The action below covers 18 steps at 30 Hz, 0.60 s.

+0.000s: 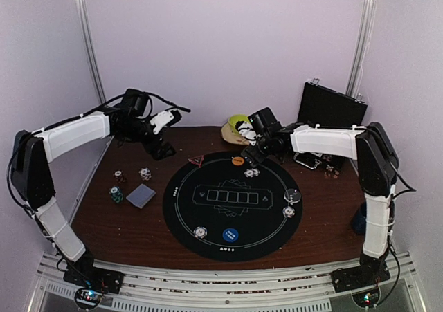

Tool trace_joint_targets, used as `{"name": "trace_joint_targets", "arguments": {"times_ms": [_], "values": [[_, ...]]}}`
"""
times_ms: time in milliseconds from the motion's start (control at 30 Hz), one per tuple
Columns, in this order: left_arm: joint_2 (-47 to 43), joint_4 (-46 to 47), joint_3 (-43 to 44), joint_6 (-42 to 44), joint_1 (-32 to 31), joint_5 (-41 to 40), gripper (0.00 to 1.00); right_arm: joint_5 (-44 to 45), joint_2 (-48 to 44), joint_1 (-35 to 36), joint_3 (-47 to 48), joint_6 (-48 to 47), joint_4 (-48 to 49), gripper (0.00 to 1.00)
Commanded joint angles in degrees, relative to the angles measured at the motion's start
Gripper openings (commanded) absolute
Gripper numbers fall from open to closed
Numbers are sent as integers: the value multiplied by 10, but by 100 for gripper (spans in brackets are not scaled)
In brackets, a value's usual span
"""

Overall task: Distribute texas hold em gaming equipment
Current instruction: Adjust the poker chips pile in the big blind area.

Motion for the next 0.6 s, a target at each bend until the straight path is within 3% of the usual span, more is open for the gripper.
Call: {"name": "trace_joint_targets", "arguments": {"times_ms": [0,233,567], "values": [[-59,20,-107,46,57,45,98,32,46,6,59,67,-51,100],[-100,94,-215,31,67,0,98,26,107,13,113,106,-96,100],[-101,103,-235,25,74,-10,98,24,131,23,105,113,-99,100]]}}
